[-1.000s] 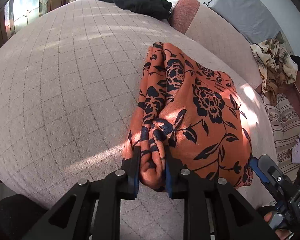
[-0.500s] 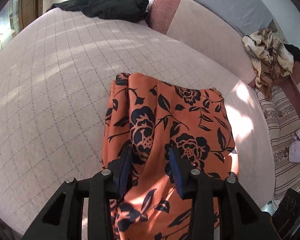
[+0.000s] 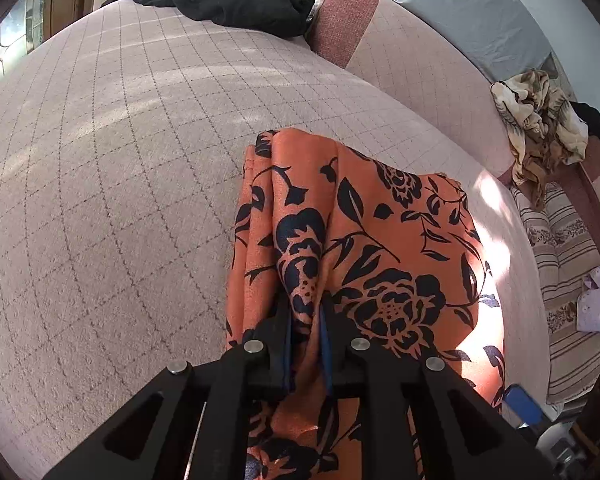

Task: Fold small clothes
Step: 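Grasp the opposite blouse edge with the left gripper and fold it over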

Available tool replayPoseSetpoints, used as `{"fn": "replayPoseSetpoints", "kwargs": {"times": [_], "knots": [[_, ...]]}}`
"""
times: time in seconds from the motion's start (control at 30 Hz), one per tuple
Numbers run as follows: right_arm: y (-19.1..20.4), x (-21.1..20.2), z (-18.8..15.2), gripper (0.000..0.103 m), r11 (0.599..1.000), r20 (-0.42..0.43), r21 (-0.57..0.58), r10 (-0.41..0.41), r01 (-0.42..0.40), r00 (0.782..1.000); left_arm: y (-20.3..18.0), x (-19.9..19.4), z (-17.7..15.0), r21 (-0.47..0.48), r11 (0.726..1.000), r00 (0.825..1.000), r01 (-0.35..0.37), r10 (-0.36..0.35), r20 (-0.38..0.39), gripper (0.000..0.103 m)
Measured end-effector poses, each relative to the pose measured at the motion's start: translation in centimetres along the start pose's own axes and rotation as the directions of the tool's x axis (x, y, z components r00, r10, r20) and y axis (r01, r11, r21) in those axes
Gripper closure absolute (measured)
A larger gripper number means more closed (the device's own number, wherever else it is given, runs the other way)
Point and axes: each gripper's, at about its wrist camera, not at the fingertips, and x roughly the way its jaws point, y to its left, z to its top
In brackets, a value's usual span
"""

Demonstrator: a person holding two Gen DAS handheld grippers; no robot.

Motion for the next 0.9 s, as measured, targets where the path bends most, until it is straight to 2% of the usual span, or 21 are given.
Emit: {"fn": "replayPoseSetpoints", "kwargs": {"times": [0.13,0.2,0.23,0.3,0.33,0.37,0.4,0.47,0.5,0.57,0.6,0.63,0.67,0.7,0.73,0.83,0.9], "knots": [[0.6,0.3,4.1,0.028,0.999,0.012,-0.008,0.051,-0.051,0.999,0.7,0.0,0.0,-0.018,1.0,1.0,0.024,-0.024,0.005,0.088],[0.1,1.3,6.2,0.022,0.994,0.01,0.03,0.103,-0.104,0.995,0.8,0.3,-0.1,-0.017,0.999,1.0,0.028,-0.028,0.006,0.088],[-0.7,2.4,7.0,0.016,0.987,-0.016,0.077,0.142,-0.14,0.99,0.8,0.4,-0.1,-0.016,0.999,1.0,0.028,-0.028,0.006,0.088],[-3.4,5.7,7.4,0.016,0.967,-0.093,0.212,0.167,-0.145,0.982,0.5,0.0,-0.1,0.0,1.0,1.0,0.003,-0.003,0.008,0.087],[-4.8,7.6,6.9,0.016,0.947,-0.154,0.291,0.188,-0.137,0.97,0.1,-0.7,-0.1,0.015,0.999,0.999,-0.029,0.028,0.02,0.081],[-6.0,8.5,6.3,0.016,0.93,-0.165,0.345,0.191,-0.125,0.968,-0.4,-1.8,-0.2,0.025,0.997,0.997,-0.067,0.066,0.049,0.08],[-6.3,8.2,6.0,0.016,0.924,-0.125,0.352,0.202,-0.147,0.971,-1.1,-3.2,-0.3,0.036,0.995,0.992,-0.096,0.092,0.089,0.078],[-5.9,7.8,5.8,0.016,0.931,-0.11,0.325,0.21,-0.165,0.971,-2.8,-5.7,-0.6,0.081,0.993,0.98,-0.085,0.069,0.186,0.063],[-5.8,7.9,5.6,0.016,0.936,-0.11,0.314,0.205,-0.162,0.972,-3.7,-6.2,-0.7,0.109,0.991,0.977,-0.074,0.05,0.208,0.06],[-5.7,8.1,5.5,0.016,0.941,-0.116,0.301,0.196,-0.154,0.974,-4.8,-5.0,-0.9,0.171,0.982,0.98,-0.084,0.05,0.194,0.058],[-5.6,8.1,5.6,0.016,0.941,-0.12,0.302,0.197,-0.153,0.973,-4.6,-3.4,-1.0,0.176,0.977,0.982,-0.122,0.094,0.162,0.058],[-5.6,8.1,5.7,0.016,0.939,-0.125,0.308,0.201,-0.154,0.972,-3.6,-1.3,-1.0,0.146,0.974,0.982,-0.173,0.159,0.106,0.058],[-5.7,8.0,5.9,0.016,0.936,-0.135,0.315,0.206,-0.156,0.969,-2.3,0.7,-1.2,0.111,0.977,0.983,-0.183,0.18,0.038,0.056],[-5.7,7.9,6.1,0.016,0.935,-0.149,0.32,0.212,-0.156,0.966,-1.3,0.8,-1.7,0.082,0.987,0.989,-0.141,0.136,0.065,0.056],[-5.7,7.7,6.5,0.016,0.93,-0.159,0.328,0.225,-0.163,0.961,-1.2,0.4,-2.0,0.087,0.987,0.988,-0.135,0.127,0.092,0.055],[-5.6,6.8,8.5,0.016,0.924,-0.131,0.318,0.263,-0.211,0.956,-2.1,0.3,-2.1,0.138,0.972,0.978,-0.192,0.178,0.107,0.055],[-6.0,7.6,10.0,0.016,0.912,-0.121,0.334,0.293,-0.239,0.948,-1.6,0.2,-2.1,0.123,0.977,0.982,-0.172,0.159,0.106,0.055]]}}
